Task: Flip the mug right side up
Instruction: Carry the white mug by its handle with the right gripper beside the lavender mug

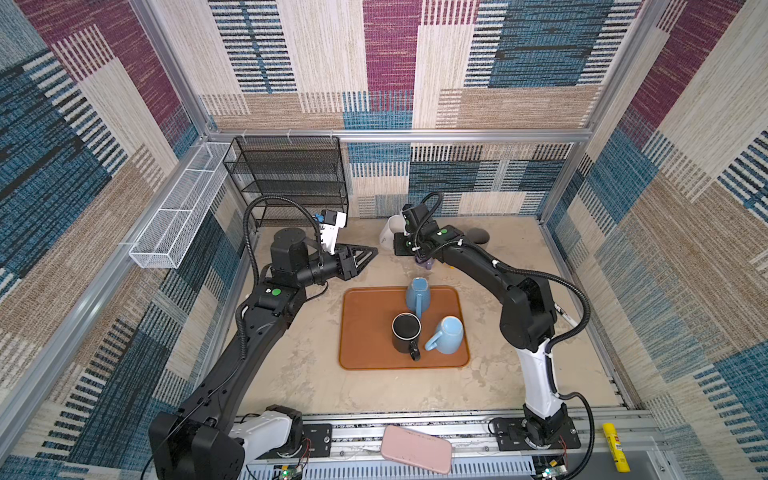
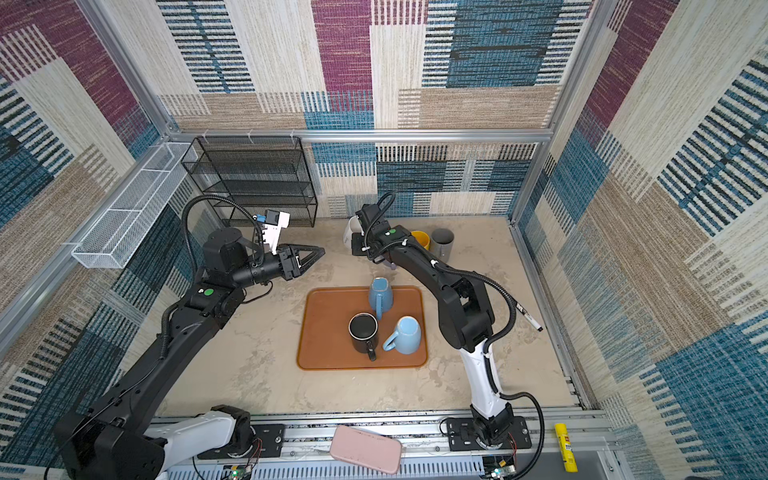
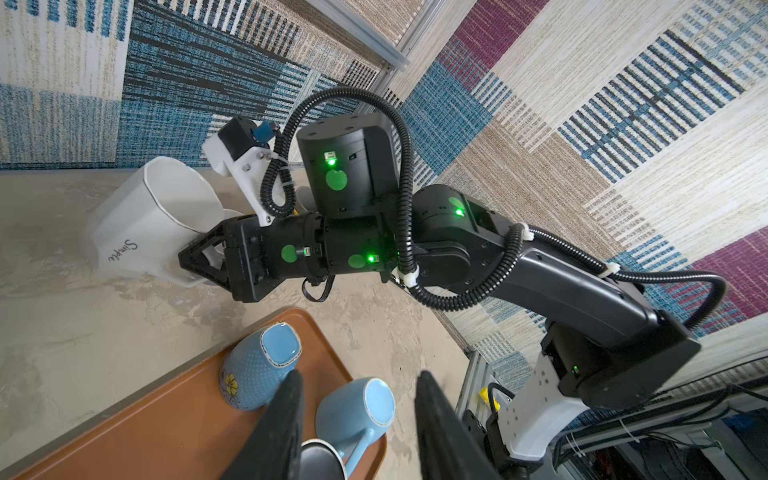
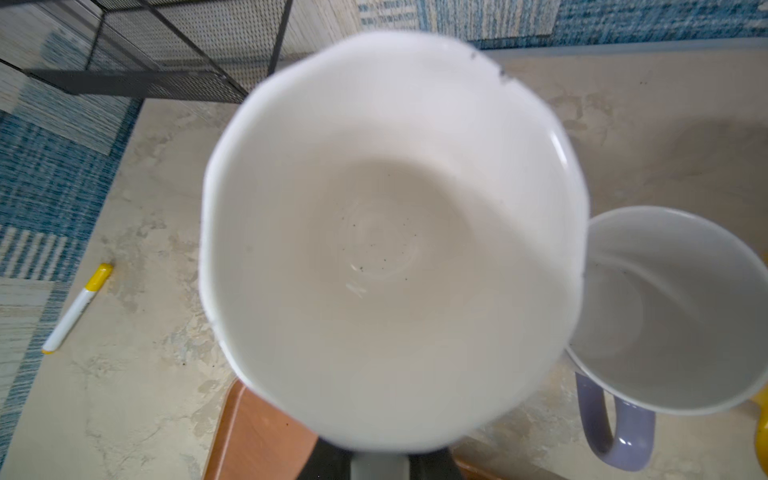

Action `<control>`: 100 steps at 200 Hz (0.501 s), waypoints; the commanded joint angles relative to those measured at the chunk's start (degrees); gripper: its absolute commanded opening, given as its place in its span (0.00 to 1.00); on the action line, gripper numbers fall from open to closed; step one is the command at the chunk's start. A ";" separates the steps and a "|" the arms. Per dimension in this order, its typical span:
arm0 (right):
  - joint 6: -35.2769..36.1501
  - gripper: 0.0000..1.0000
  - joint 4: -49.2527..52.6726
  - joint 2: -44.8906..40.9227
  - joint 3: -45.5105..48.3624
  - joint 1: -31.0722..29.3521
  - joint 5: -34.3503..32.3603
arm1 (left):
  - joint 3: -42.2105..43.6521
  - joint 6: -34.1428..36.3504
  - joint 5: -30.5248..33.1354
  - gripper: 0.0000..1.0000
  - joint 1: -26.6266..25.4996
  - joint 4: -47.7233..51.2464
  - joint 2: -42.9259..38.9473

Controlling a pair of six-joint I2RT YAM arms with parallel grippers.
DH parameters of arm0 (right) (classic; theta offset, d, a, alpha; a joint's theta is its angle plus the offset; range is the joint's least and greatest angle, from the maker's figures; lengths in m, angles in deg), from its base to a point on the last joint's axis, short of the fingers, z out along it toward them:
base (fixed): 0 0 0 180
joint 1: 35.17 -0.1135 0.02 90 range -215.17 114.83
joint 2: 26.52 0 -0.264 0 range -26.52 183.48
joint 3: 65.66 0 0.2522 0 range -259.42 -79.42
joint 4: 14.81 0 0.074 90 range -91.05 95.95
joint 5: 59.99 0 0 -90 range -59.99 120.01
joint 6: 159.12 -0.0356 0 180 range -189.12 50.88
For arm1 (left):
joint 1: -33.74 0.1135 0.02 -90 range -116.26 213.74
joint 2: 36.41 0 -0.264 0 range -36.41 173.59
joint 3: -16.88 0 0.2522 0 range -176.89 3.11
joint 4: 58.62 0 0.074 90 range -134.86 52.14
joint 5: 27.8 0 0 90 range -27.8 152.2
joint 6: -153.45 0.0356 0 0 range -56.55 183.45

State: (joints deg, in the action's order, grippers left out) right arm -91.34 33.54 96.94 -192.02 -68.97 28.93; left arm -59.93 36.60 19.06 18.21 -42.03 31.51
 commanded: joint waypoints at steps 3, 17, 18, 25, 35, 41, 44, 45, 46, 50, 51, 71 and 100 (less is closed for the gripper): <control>1.07 0.00 0.63 1.78 -3.10 -0.61 -4.74 | 0.32 2.32 0.38 0.41 -0.03 -0.53 0.14; 0.85 0.00 2.71 3.34 -4.97 -0.87 -6.18 | 0.30 2.30 0.35 0.41 -0.01 -0.54 0.19; 0.90 0.00 2.87 3.40 -5.12 -0.89 -6.28 | 0.30 2.31 0.38 0.41 -0.02 -0.54 0.24; 0.69 0.00 3.90 4.22 -6.03 -1.11 -7.39 | 0.42 2.33 0.33 0.41 -0.03 -0.58 0.28; 0.47 0.00 5.13 5.12 -7.26 -1.31 -8.58 | 0.38 2.31 0.33 0.41 -0.03 -0.61 0.36; 0.41 0.00 5.90 5.78 -7.95 -1.35 -9.10 | 0.38 2.32 0.33 0.41 -0.03 -0.63 0.33; 0.35 0.00 6.23 6.00 -8.25 -1.43 -9.36 | 0.38 2.31 0.33 0.41 -0.03 -0.68 0.44; 0.34 0.00 6.30 6.09 -8.34 -1.44 -9.37 | 0.38 2.36 0.33 0.41 -0.03 -0.66 0.41; 0.34 0.00 6.38 6.13 -8.43 -1.44 -9.46 | 0.38 2.35 0.38 0.41 -0.03 -0.60 0.39; 0.32 0.00 6.73 6.40 -8.70 -1.52 -9.88 | 0.45 2.29 0.33 0.41 -0.02 -0.63 0.53; 0.28 0.00 6.77 6.47 -8.79 -1.52 -9.98 | 0.42 2.27 0.33 0.41 -0.02 -0.63 0.54; 0.20 0.00 7.90 7.36 -9.87 -1.71 -11.10 | 0.42 2.35 0.33 0.41 0.02 -0.46 0.71; -0.04 0.00 9.67 8.79 -11.45 -1.71 -12.05 | 0.47 2.42 0.29 0.41 -0.03 -0.37 0.81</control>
State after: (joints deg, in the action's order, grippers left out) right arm -90.99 43.99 104.98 -201.76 -70.57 19.77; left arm -59.56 36.60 19.80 18.19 -41.98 32.23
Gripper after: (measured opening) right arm 0.188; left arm 0.415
